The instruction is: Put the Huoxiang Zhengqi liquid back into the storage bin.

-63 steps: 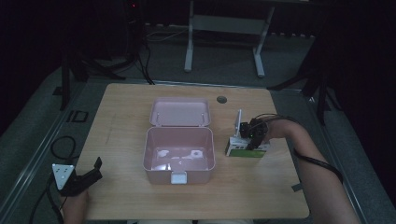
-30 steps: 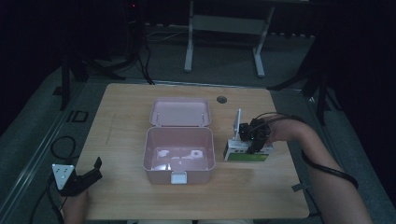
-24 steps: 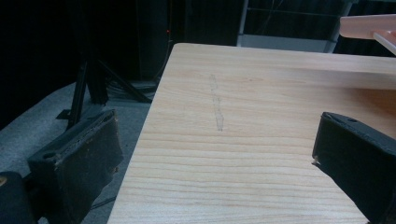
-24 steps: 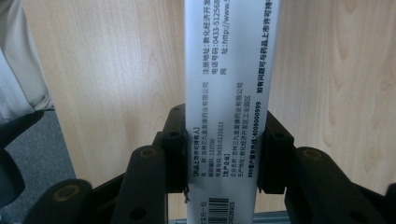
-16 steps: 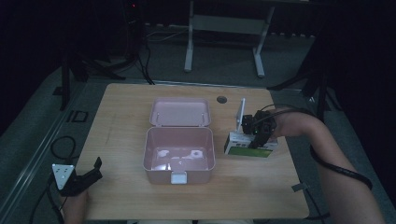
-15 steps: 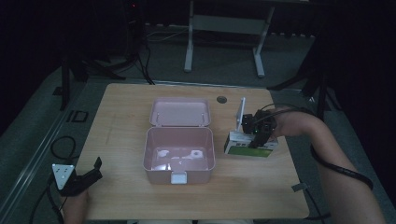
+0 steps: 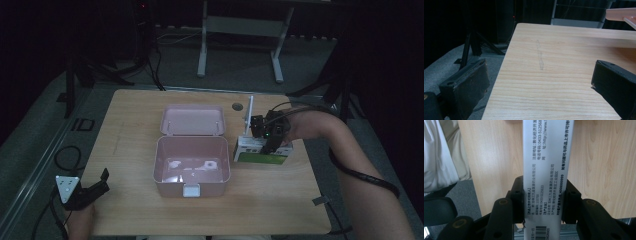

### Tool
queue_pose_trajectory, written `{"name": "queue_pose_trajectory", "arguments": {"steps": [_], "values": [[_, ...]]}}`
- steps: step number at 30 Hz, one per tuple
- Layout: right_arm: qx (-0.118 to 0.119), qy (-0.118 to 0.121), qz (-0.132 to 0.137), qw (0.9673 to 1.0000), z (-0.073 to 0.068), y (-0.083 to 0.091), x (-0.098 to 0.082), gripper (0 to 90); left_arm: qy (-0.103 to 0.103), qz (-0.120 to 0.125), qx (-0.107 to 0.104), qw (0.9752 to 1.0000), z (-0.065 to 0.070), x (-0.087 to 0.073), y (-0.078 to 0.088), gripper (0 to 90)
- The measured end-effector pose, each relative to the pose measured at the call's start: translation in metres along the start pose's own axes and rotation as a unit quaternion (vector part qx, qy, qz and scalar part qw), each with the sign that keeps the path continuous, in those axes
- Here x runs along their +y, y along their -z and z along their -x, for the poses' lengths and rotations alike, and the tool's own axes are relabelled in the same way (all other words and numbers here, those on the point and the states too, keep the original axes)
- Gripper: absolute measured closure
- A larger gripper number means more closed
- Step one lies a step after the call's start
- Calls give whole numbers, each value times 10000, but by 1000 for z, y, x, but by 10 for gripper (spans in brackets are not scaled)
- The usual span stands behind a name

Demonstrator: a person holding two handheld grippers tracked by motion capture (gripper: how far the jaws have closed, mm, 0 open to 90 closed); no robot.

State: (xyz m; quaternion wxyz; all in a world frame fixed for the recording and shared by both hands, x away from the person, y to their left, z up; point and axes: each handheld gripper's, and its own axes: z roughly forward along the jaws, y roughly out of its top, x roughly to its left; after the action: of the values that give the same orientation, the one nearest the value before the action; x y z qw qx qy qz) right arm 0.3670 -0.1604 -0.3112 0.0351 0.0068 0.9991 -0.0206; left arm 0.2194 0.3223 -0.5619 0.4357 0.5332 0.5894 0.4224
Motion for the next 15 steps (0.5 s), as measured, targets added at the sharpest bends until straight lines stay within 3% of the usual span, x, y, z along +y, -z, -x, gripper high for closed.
{"name": "queue_pose_trajectory", "arguments": {"steps": [15], "values": [[70, 90, 3, 9999, 2, 10, 43, 622, 1, 5, -16, 10000, 0, 0, 0, 13]]}}
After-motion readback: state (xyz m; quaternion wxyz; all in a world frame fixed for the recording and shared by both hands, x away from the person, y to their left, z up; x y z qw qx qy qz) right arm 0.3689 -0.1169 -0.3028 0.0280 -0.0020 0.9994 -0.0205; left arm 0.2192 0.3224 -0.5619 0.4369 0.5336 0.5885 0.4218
